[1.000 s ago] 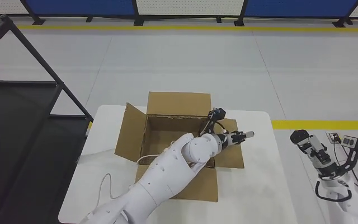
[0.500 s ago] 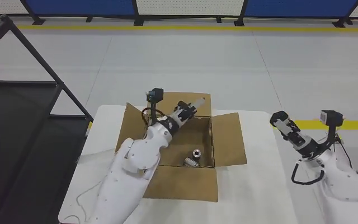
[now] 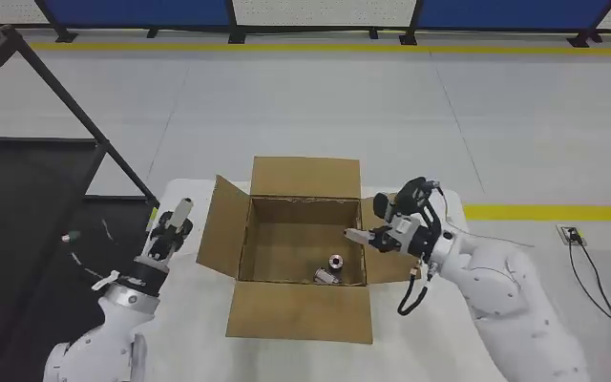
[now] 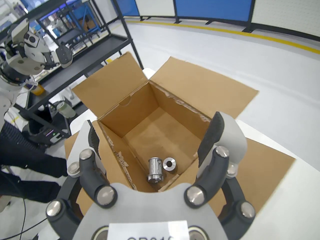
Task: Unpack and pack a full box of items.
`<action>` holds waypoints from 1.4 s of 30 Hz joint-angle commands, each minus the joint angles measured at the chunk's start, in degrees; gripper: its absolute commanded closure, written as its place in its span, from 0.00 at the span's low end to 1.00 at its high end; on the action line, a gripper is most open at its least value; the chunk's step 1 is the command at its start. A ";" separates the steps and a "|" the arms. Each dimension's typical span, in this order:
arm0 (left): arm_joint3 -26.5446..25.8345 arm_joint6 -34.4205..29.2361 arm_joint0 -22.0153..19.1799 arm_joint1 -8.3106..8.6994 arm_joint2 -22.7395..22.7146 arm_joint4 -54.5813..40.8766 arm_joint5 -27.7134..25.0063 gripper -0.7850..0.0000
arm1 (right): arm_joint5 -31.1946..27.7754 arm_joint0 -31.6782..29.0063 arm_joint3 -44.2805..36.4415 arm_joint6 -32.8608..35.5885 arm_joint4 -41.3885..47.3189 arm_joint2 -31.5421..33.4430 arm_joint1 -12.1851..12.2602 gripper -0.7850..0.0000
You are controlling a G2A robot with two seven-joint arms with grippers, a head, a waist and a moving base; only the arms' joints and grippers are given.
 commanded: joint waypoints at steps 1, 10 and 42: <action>0.22 -0.07 1.39 0.06 -1.34 -1.55 -0.67 0.00 | -0.07 0.23 0.28 0.15 4.52 -0.01 -0.01 0.00; 0.22 -0.07 1.39 0.06 -1.34 -1.55 -0.67 0.00 | -0.07 0.23 0.28 0.15 4.52 -0.01 -0.01 0.00; 4.72 -2.45 9.14 1.29 -12.31 -13.07 -5.48 0.00 | 11.99 29.61 19.89 27.06 -15.29 -36.26 -10.28 0.00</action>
